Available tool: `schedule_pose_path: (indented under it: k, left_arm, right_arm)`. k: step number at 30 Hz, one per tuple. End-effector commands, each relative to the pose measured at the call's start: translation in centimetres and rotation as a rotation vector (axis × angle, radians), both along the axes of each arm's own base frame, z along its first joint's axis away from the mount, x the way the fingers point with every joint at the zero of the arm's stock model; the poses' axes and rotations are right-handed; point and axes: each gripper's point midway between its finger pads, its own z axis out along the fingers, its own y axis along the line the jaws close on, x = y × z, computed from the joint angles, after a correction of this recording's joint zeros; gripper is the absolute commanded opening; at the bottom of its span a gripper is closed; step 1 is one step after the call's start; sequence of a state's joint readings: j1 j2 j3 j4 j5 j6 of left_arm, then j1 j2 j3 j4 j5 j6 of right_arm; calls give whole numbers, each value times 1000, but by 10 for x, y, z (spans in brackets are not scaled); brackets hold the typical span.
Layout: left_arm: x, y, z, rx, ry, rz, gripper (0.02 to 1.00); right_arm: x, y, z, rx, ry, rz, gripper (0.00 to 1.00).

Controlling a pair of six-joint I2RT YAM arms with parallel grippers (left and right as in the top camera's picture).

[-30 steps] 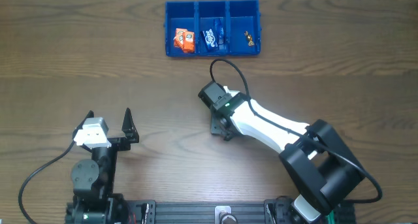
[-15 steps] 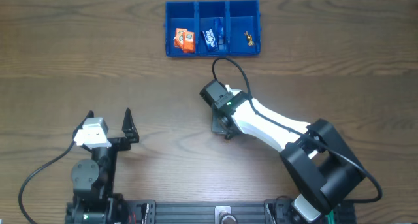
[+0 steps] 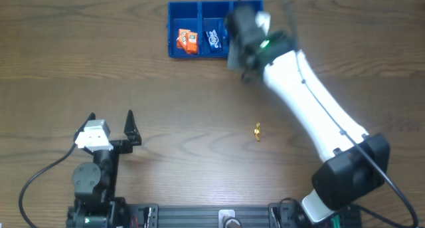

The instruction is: Sort Candies Into Trays

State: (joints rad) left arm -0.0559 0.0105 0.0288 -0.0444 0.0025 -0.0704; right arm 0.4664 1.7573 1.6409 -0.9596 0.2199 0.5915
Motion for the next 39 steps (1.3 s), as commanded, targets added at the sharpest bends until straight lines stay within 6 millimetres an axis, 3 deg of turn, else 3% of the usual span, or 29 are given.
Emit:
schedule_pose_path:
  k: [1,4,6,10,13,15,17,18,20,22,24,28,30,32,39]
  left_arm:
    - [-1,2,-19,15,54,7,996]
    - [-1,2,-19,15,55,7,998]
    - [-1,2,-19,15,55,7,996]
    - [-1,2,-19,15,55,7,998]
    - [-1,2,-19,15,55,6,998]
    - [-1,2,-19,15,55,7,998]
    - [-1,2,-19,15,54,7,996]
    - [-1,2,-19,15,54,6,998]
    - [-1,2,-19,15,55,6,998]
    - [-1,2,-19,15,55,7,998]
    - [-1,2,-19,15,55,7,998]
    - [-1,2,-19,15,55,7,998]
    - [-1,2,-19,15,55,7,998]
    - [-1,2,-19,15,55,6,998]
    - [-1,2,-19,15,55,6,998]
  right_arm:
    - [126,-36,-8,-147,-133,43,42]
    - [156,-31,-58,-133,-131,38,93]
    - [160,-29,-71,-135,-122,40,137]
    - [159,-25,-74,-135,-116,49,459]
    - [148,-23,-61,-138,-103,59,481]
    - [129,-21,-34,-143,-99,74,535]
    - [81,-16,3,-149,-74,116,579]
    - [65,-14,8,-153,-63,134,579]
    - [10,-4,9,-153,-11,207,581]
    - [-36,-2,-5,-136,54,222,581]
    - [-92,-8,-42,-111,172,210,579]
    - [-155,-29,-112,-138,362,160,579]
    - [-173,-34,-148,-123,403,170,575]
    - [-178,-39,-163,-116,410,163,573]
    - [-172,-41,-176,-72,410,139,555]
